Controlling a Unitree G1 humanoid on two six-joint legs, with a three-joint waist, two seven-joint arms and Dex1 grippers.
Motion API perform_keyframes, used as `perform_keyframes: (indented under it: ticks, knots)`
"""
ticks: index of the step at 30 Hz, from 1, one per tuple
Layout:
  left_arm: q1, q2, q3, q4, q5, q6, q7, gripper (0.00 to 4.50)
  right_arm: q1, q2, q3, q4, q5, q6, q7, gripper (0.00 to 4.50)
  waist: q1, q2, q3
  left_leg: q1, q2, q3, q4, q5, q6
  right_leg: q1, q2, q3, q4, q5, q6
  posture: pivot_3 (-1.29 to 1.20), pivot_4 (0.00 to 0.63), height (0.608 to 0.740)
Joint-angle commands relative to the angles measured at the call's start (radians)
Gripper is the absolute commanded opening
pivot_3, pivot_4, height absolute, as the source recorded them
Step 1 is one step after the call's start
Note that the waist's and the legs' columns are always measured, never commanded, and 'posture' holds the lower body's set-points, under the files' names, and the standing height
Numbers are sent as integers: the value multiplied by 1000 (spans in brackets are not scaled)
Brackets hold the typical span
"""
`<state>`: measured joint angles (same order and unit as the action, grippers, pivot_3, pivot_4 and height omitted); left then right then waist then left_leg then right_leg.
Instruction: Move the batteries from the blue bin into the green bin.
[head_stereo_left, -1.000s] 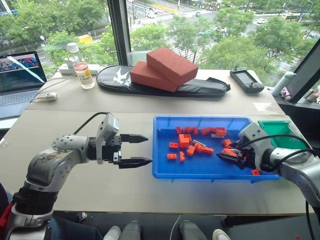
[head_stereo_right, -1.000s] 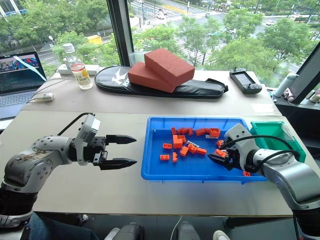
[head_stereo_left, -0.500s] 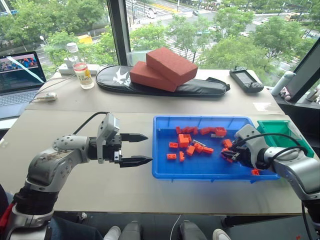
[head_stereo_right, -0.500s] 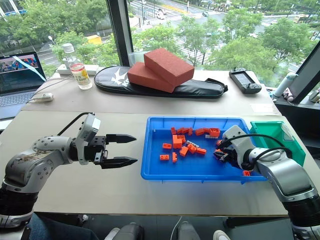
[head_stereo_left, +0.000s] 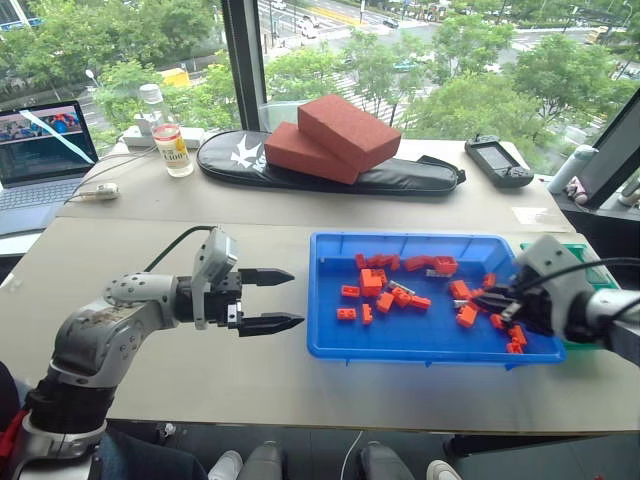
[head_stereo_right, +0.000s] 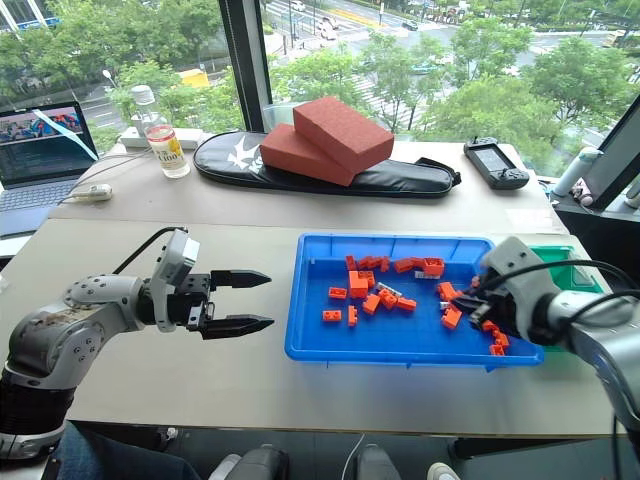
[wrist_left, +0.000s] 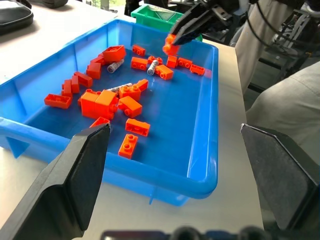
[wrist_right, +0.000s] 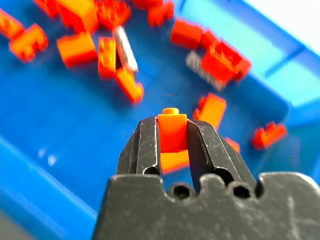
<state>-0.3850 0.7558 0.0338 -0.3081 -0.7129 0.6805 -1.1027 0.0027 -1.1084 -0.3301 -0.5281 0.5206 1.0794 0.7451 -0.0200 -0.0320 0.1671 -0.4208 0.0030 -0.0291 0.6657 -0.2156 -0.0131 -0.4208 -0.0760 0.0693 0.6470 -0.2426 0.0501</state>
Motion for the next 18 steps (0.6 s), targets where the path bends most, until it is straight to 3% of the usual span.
perform_keyframes:
  ticks: [1, 3, 4, 11, 14, 18]
  knots:
    - [-6, 7, 16, -27, -13, -4, -4, 4500, 12, 0, -41, 0, -22, 1, -21, 433, -8, 0, 0, 1, 0, 0, 0, 0, 0, 1, 0, 0, 1, 0, 0, 0, 150, 740]
    - [-10, 7, 14, -24, -11, -4, -5, 4500, -18, 28, -38, 26, -33, 3, -64, 433, -13, 0, 0, 3, 0, 1, 0, 0, 0, 1, 0, 1, 1, 0, 0, 0, 150, 740]
    - [-12, 8, 12, -23, -9, -6, -6, 4500, -33, 39, -36, 38, -34, 8, -78, 1443, -15, 0, 0, 3, 1, 1, 0, 0, 0, 2, 1, 0, 1, 0, 0, 0, 150, 740]
    - [-22, 7, 11, -13, -3, -9, -8, 4500, -182, 63, 84, 88, -73, -20, -124, 3713, -18, 0, 0, 3, 0, 1, 0, 0, 0, 3, 0, 1, 0, 0, 0, 0, 150, 740]
    - [-25, 3, 7, -12, 2, -11, -6, 4500, -260, 42, 213, 173, -173, -144, -114, 3713, -19, 0, 0, 3, 0, 1, 0, 0, 0, 3, 0, 1, 0, 0, 0, 0, 150, 740]
    - [-27, -3, 3, -14, 0, -10, -2, 4500, -353, 15, 389, 308, -356, -474, -38, 3713, -20, 0, 0, 3, 0, 2, 0, 0, 0, 1, 0, 1, 0, 0, 0, 0, 150, 740]
